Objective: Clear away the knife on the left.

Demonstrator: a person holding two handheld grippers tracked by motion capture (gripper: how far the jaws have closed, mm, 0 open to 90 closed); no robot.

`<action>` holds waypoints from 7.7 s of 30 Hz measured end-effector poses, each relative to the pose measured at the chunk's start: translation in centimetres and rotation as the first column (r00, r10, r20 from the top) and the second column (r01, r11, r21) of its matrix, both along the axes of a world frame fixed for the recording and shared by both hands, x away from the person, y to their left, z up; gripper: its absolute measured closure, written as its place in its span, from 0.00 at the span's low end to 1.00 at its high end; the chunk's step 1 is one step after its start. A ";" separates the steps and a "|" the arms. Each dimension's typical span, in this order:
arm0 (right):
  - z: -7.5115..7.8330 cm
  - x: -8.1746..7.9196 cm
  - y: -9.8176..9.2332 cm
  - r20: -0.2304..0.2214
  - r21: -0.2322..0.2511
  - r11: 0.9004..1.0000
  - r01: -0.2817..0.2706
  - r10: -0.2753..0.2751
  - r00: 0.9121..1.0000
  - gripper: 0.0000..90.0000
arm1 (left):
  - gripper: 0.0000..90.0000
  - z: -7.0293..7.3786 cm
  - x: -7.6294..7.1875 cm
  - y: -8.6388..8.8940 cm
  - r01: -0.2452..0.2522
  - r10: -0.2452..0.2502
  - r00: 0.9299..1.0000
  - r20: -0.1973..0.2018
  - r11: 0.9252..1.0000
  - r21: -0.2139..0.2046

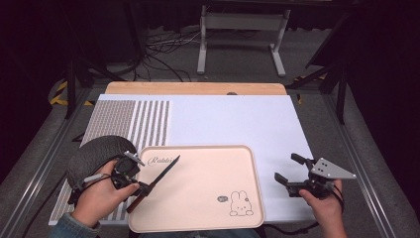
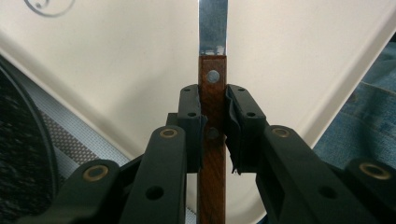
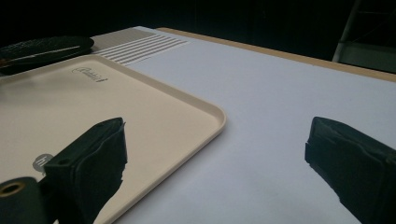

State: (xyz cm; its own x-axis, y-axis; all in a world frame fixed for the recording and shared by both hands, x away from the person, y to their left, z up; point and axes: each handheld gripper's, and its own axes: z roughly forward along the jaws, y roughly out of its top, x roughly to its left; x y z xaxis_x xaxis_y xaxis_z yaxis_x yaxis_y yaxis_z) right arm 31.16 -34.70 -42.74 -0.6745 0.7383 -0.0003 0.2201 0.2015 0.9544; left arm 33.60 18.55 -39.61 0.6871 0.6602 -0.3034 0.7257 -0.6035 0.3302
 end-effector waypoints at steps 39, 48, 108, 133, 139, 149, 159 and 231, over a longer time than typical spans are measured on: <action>-0.1 0.0 0.1 -0.004 0.006 1.000 -0.021 0.021 1.000 0.07 | 0.86 -2.8 0.8 -2.6 -0.063 0.073 0.989 -0.131 0.995 0.081; -0.1 0.0 0.1 -0.005 0.005 1.000 -0.022 0.022 1.000 0.07 | 0.83 -2.6 0.7 -2.6 -0.051 0.060 0.990 -0.125 0.996 0.071; -0.4 0.2 0.3 -0.015 -0.019 0.999 -0.033 0.033 0.999 0.07 | 1.00 -3.1 1.7 -6.4 0.523 -0.561 0.803 0.202 0.826 0.213; -0.5 0.2 0.4 -0.017 -0.023 0.999 -0.034 0.034 0.999 0.07 | 1.00 -3.2 1.9 -4.5 0.480 -0.519 0.831 0.202 0.851 0.213; -0.5 0.2 0.4 -0.018 -0.027 0.999 -0.033 0.032 0.999 0.07 | 1.00 -3.2 2.0 -4.0 0.466 -0.505 0.838 0.205 0.859 0.212; -0.5 0.2 0.5 -0.020 -0.029 0.999 -0.036 0.035 0.999 0.07 | 1.00 -3.2 2.4 -3.2 0.422 -0.463 0.859 0.218 0.882 0.210; -0.6 0.2 0.5 -0.022 -0.028 0.999 -0.036 0.035 0.999 0.07 | 1.00 -3.3 2.8 -2.6 0.390 -0.431 0.874 0.225 0.898 0.205; -0.4 0.4 0.8 -0.008 -0.032 0.999 -0.033 0.033 0.999 0.07 | 0.09 1.1 -0.4 5.1 0.190 0.011 0.782 0.623 0.948 -0.255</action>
State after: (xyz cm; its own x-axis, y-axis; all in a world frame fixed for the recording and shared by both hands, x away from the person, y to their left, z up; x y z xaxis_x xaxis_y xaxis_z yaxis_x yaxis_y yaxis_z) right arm 31.60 -33.86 -43.15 -0.6987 0.7151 -0.0187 0.2196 0.2393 0.9458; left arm 33.16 23.69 -38.55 0.8426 0.5373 0.0355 0.2569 -0.4590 0.8505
